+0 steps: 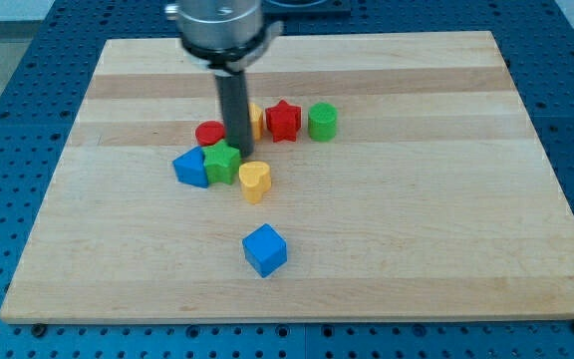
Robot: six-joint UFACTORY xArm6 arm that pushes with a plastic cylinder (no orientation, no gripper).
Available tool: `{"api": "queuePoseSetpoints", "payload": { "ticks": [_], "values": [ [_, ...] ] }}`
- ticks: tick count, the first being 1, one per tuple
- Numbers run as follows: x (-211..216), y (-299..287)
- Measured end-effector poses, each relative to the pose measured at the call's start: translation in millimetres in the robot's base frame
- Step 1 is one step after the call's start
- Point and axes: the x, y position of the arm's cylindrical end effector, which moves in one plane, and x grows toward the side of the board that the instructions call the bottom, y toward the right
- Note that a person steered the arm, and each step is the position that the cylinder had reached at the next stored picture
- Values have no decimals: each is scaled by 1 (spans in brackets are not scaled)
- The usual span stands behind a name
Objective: Push the green star towards the center left along with triangle
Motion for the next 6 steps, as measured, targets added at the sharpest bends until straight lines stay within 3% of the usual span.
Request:
{"api": "queuePoseSetpoints", "payload": {
  "ticks": [5, 6],
  "values": [
    [27, 36],
    [57, 6]
  ]
}}
